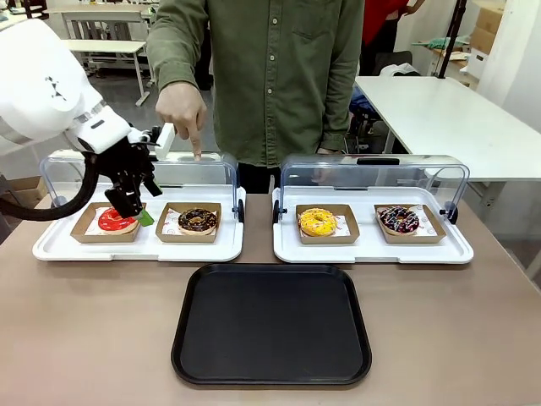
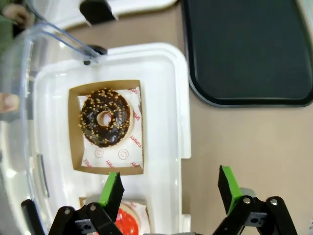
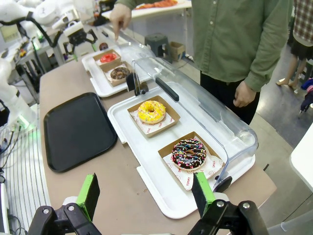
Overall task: Move the second donut from the left to the tray.
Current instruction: Pick up the Paper togo box containing the Donut indicated by the person and place it on the Handle tray.
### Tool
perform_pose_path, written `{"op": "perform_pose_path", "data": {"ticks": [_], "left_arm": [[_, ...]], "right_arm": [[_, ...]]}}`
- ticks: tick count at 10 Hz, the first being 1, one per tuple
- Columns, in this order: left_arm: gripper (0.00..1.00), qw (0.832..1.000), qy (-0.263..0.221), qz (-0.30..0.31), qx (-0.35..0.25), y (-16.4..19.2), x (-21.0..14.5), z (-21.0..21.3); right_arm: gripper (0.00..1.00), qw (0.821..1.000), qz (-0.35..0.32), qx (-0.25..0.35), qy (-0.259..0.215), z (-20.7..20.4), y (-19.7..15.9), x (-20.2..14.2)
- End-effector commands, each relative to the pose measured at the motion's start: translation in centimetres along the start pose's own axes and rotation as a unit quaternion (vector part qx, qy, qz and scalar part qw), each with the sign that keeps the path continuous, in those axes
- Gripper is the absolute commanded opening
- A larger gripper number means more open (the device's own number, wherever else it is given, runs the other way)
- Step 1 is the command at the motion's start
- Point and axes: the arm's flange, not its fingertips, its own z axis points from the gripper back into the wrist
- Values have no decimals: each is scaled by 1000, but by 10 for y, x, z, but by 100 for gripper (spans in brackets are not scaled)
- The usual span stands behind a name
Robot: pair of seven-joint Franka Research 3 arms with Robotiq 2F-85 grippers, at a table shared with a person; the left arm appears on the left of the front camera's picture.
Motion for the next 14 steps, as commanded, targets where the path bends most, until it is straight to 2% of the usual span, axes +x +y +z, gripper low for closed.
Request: {"op": "perform_pose_path", "data": {"ticks": [1, 7, 14], "left_arm": [[100, 999, 34, 8, 30, 2, 9, -22], [100, 996, 90, 9, 25, 8, 4, -75], [100, 994, 99, -4, 43, 23, -12, -101]], "right_arm": [[100, 1000, 4, -1, -13, -1, 3, 2], [100, 1000, 4, -1, -13, -1, 3, 2], [100, 1000, 4, -1, -13, -1, 3, 2]]}}
